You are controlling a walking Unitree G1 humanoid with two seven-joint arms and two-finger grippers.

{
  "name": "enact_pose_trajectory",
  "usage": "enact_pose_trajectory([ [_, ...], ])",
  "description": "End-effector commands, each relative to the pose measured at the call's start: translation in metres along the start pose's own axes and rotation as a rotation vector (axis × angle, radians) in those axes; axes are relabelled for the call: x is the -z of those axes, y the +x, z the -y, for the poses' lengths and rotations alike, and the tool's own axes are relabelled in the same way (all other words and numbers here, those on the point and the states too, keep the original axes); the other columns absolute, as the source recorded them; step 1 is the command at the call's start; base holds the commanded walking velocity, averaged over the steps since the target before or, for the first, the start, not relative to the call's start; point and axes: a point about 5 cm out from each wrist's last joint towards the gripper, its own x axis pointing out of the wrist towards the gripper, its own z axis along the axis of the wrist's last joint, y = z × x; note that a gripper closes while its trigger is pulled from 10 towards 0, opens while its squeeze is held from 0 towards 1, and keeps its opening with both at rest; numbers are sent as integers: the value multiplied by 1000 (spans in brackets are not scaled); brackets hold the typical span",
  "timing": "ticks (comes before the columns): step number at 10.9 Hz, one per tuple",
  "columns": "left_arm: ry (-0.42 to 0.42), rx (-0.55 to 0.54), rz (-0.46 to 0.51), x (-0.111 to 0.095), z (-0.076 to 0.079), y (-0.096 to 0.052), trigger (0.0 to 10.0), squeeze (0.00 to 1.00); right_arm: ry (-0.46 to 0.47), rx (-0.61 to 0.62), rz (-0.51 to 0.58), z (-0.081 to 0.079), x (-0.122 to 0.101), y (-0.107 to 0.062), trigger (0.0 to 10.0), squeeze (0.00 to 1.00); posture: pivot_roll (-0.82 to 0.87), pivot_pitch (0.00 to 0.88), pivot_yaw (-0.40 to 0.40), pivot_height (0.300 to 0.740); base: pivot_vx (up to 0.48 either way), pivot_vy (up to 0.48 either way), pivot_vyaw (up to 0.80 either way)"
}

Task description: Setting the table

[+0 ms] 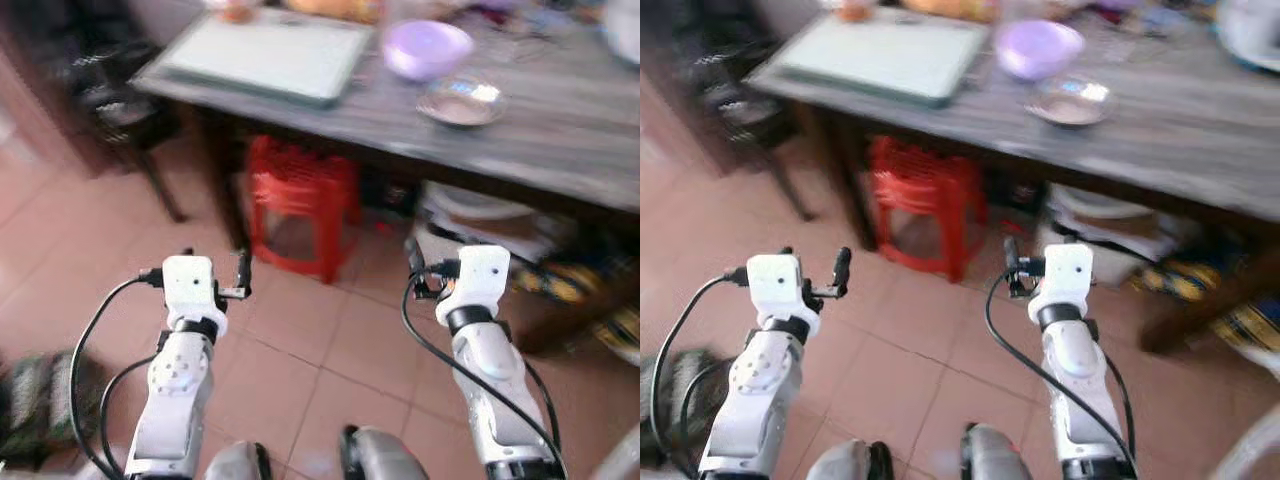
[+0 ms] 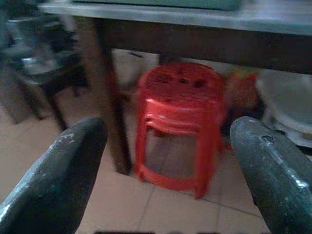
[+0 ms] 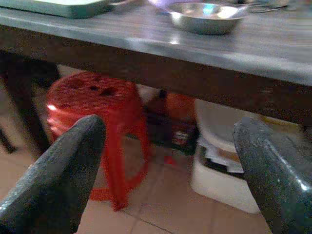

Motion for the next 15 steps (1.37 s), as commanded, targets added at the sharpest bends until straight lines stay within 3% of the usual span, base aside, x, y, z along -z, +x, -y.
enact_pose_trajectory([
  [1,-1,5,3,-2,0,-1,10000,0,-2,-6,-4,1,1,-1,10000,0,-40,182,-7,740,0,-304,-581],
  [4,22,-23,-4,4,-1,-1,10000,0,12,-29,-7,-1,3,-1,10000,0,-28,142,-22,740,0,-96,-494],
  [8,25,-76,-8,15,0,8,10000,0,-1,-129,32,-20,0,19,10000,0,3,0,-47,740,0,0,0],
  [11,51,-54,6,18,-1,16,10000,0,2,-123,51,-21,0,27,10000,0,3,0,-38,740,0,0,0],
  [15,36,-15,-5,21,-1,6,10000,0,20,-52,-7,-10,19,5,10000,0,-21,12,-2,740,0,0,-200],
])
